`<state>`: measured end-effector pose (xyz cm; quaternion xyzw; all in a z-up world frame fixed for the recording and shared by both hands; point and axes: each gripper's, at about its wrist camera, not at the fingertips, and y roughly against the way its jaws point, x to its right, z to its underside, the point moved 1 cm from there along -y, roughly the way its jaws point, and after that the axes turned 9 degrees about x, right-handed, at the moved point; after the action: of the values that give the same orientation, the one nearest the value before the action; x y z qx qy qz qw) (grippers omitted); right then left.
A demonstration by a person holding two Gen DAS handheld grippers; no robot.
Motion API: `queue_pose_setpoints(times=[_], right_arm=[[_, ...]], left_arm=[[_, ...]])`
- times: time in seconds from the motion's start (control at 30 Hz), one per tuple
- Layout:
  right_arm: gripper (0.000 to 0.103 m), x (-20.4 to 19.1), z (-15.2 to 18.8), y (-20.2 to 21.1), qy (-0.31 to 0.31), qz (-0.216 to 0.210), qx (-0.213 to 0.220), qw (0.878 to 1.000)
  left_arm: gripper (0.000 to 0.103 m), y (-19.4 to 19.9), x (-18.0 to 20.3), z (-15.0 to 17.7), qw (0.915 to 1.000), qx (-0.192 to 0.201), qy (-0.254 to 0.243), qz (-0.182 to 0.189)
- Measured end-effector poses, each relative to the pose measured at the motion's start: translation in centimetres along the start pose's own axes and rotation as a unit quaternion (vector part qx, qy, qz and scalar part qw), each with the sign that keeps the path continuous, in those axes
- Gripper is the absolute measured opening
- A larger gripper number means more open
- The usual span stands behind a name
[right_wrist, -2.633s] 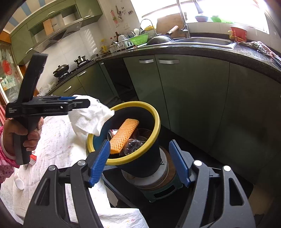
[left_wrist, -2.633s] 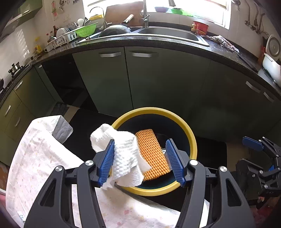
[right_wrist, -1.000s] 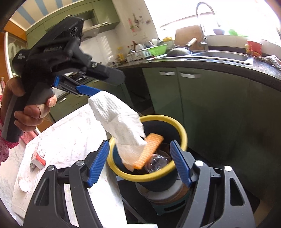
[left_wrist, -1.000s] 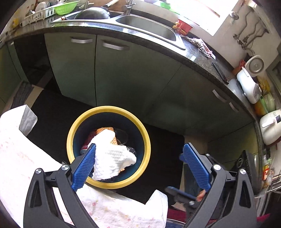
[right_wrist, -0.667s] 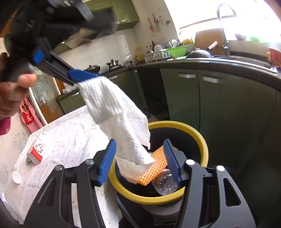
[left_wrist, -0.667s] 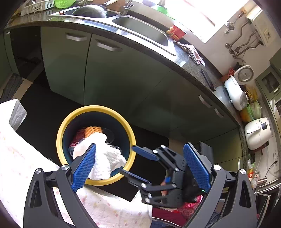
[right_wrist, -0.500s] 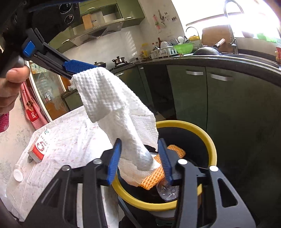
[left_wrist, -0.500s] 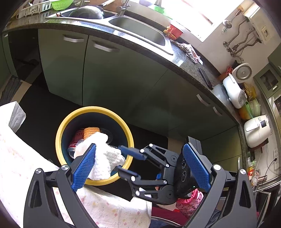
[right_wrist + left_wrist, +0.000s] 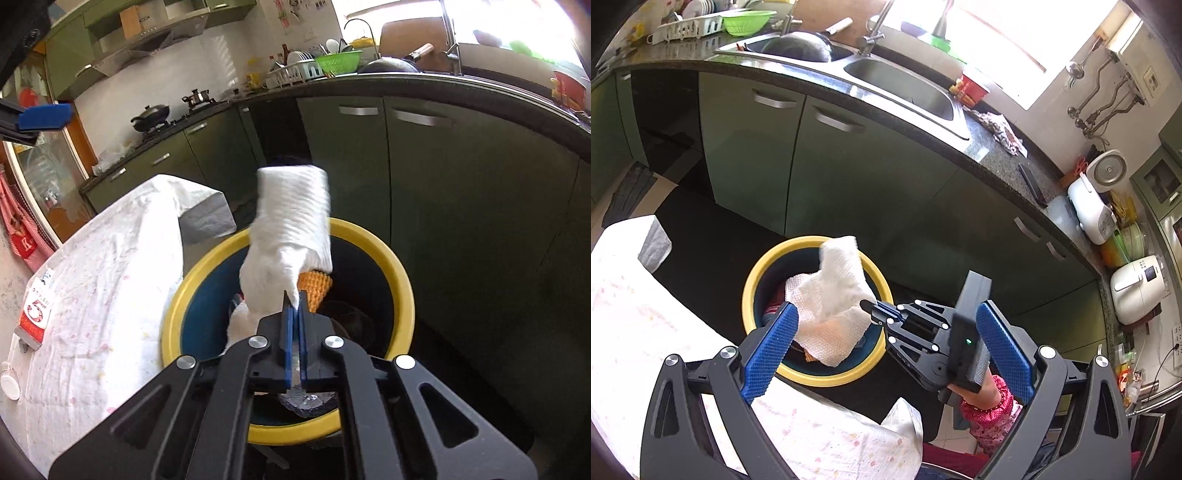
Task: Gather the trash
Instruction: 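Push the paper towel down into the bin with the right tool, then grasp the white milk carton with the right tool and lift it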
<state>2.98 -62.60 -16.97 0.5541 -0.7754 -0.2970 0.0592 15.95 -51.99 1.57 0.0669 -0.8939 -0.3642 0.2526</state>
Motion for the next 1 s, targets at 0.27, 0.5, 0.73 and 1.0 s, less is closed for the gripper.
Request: queue_pose_setpoints(times=[0.27, 0.5, 0.73, 1.0], right_arm=[[0.042, -1.6, 1.3, 0.3, 0.011, -0.068, -0.042, 0.997], [0.050, -4.9, 1.9, 1.7, 0.023, -0.167, -0.067, 0.983], [0.058, -8.7, -0.3, 3.6, 0.064, -0.140, -0.063, 0.986], [0.059, -20.2, 0.1, 3.5, 0.148, -0.190, -0.089, 0.966]], left_arm=[[0.096, 7.7, -2.6, 3.1, 0.9967, 0.076, 0.005, -0.030], [0.096, 15.7, -5.2, 8.5, 0.9878, 0.137, 0.017, -0.071], [0.098, 26.8, -9.2, 17.1, 0.9442, 0.251, 0.053, -0.206], [0.098, 34.9, -18.2, 29.6, 0.8457, 0.331, 0.202, -0.366]])
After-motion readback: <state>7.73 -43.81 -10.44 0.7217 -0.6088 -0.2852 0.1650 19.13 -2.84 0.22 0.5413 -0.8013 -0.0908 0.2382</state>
